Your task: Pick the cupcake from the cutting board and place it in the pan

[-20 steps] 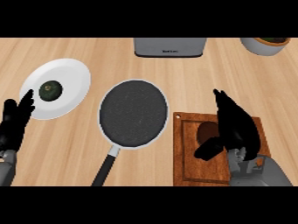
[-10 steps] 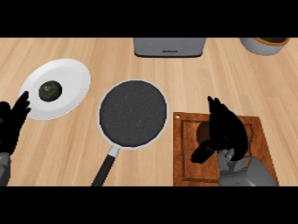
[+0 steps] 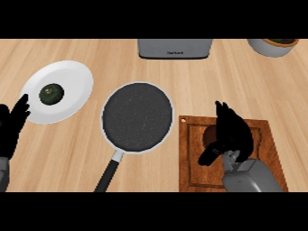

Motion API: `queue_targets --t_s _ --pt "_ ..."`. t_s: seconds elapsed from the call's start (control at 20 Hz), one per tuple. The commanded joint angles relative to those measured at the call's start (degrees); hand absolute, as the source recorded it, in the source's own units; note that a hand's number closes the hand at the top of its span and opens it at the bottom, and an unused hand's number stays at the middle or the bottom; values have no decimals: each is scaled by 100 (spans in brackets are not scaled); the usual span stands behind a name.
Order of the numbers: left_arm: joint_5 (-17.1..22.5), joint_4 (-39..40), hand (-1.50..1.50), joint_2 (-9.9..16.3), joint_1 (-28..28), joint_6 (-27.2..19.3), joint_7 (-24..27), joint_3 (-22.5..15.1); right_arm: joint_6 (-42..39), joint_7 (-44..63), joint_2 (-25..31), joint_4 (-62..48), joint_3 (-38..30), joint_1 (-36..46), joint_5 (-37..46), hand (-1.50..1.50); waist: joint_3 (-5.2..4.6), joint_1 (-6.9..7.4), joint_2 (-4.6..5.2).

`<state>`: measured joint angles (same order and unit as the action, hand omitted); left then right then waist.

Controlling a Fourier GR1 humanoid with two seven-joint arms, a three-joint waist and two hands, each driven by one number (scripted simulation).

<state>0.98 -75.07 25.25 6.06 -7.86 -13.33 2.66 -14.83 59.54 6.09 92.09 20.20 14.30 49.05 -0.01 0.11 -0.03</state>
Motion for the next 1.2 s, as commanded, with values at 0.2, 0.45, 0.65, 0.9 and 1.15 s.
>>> queue_targets --t_s 0.2,0.45,0.65,0.9,1.15 --pt "-57 -173 0 -98 -11 183 -124 188 58 37 -281 -732 -256 -11 280 -150 2 8 4" --pt "-310 -215 0 -269 180 102 -403 119 -217 -155 -133 -708 -652 23 224 -150 2 -8 2" --pt "-441 143 0 -346 18 152 127 291 -182 49 -508 -788 -270 -48 632 150 0 -5 2" --pt "-597 -269 0 -514 -56 18 -245 174 -200 -590 72 -920 -391 107 974 150 2 0 -2" --pt "-499 -21 0 -356 50 395 47 575 -110 -333 -376 -795 -209 53 1356 150 1 1 0"
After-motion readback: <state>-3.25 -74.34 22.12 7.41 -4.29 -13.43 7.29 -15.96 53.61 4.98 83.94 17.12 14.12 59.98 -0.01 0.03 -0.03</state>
